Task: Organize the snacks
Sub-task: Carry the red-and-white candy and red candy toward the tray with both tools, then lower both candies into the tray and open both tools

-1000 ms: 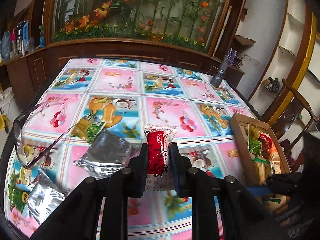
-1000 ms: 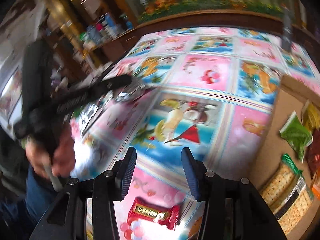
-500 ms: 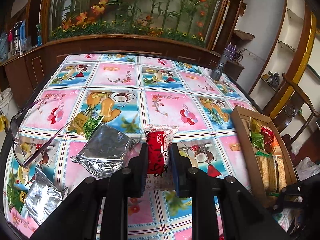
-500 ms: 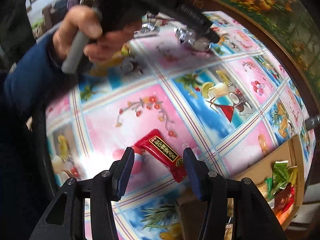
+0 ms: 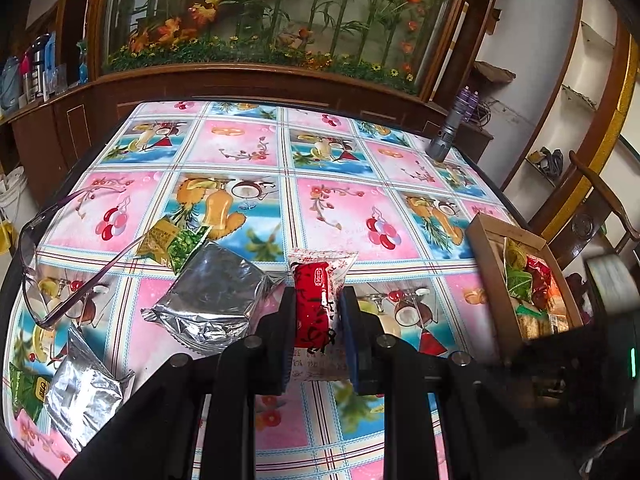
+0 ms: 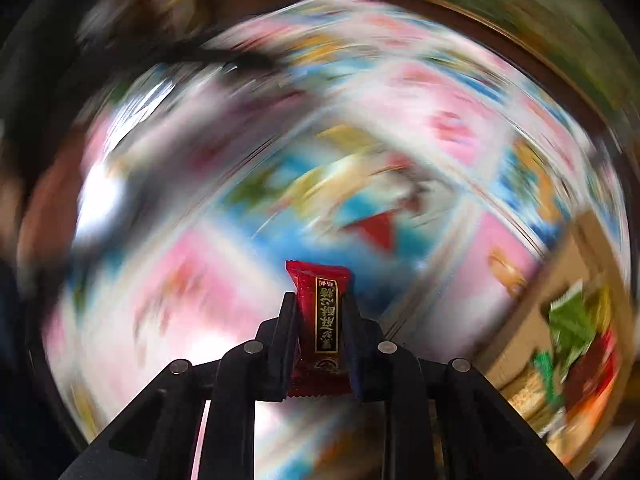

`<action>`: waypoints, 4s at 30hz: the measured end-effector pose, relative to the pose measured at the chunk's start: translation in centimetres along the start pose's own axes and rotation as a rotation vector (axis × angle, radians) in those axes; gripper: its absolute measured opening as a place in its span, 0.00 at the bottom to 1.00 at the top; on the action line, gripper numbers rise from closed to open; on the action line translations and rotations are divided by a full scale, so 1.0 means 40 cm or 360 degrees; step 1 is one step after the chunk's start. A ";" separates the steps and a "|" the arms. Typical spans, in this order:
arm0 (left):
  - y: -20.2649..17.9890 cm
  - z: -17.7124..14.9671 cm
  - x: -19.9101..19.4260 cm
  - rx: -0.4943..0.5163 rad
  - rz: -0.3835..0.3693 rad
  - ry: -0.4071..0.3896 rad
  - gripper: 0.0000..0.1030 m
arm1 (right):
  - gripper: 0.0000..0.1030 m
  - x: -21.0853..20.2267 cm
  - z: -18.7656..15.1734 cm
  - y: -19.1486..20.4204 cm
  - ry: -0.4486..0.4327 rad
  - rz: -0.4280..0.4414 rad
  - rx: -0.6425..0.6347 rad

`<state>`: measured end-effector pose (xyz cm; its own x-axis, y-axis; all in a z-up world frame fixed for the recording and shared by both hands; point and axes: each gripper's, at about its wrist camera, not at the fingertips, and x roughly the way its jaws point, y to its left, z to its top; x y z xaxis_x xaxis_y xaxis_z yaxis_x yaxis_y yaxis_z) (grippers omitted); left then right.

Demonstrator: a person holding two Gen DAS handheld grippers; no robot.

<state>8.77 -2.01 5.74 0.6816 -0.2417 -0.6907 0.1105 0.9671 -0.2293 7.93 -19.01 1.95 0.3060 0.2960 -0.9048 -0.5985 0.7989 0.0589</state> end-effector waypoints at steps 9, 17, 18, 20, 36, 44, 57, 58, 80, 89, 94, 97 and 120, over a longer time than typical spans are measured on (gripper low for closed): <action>-0.045 -0.017 0.017 0.0022 0.0007 -0.0026 0.20 | 0.21 -0.066 0.016 -0.100 -0.0515 0.0114 0.0749; -0.119 -0.041 0.027 0.0120 0.0041 -0.0089 0.20 | 0.21 -0.088 0.017 -0.118 -0.0677 0.0160 0.0772; -0.123 -0.042 0.024 0.0125 0.0052 -0.0107 0.20 | 0.21 -0.090 0.013 -0.118 -0.0675 0.0175 0.0766; -0.128 -0.043 0.021 0.0129 0.0063 -0.0123 0.20 | 0.21 -0.093 0.009 -0.122 -0.0683 0.0202 0.0762; -0.165 -0.052 -0.001 0.0283 0.0285 -0.0277 0.20 | 0.21 -0.135 0.002 -0.106 -0.0796 0.0241 0.0714; -0.177 -0.055 -0.010 0.0329 0.0332 -0.0321 0.20 | 0.21 -0.139 -0.002 -0.112 -0.0807 0.0241 0.0725; -0.192 -0.059 -0.018 0.0372 0.0356 -0.0359 0.20 | 0.21 -0.160 -0.013 -0.128 -0.0839 0.0244 0.0761; -0.193 -0.059 -0.019 0.0371 0.0353 -0.0362 0.20 | 0.21 -0.163 -0.015 -0.132 -0.0844 0.0246 0.0770; -0.239 -0.069 -0.053 0.0367 0.0166 -0.0389 0.20 | 0.21 -0.256 -0.092 -0.312 -0.1003 0.0181 0.1105; -0.343 -0.088 -0.065 0.0369 -0.0053 -0.0391 0.20 | 0.21 -0.315 -0.170 -0.446 -0.1083 0.0135 0.1341; -0.426 -0.097 -0.042 0.0359 -0.0239 -0.0300 0.20 | 0.21 -0.331 -0.201 -0.486 -0.1058 0.0072 0.1415; -0.481 -0.112 -0.017 0.0383 -0.0327 -0.0223 0.20 | 0.20 -0.321 -0.209 -0.504 -0.0985 0.0019 0.1441; -0.578 -0.172 0.063 0.0507 -0.0378 -0.0031 0.20 | 0.20 -0.244 -0.204 -0.511 -0.0703 -0.0090 0.1453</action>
<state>2.98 -25.53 4.57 0.6232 -0.4632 -0.6301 0.4838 0.8614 -0.1547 11.15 -42.49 6.13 0.6735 0.2648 -0.6902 0.1627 0.8577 0.4878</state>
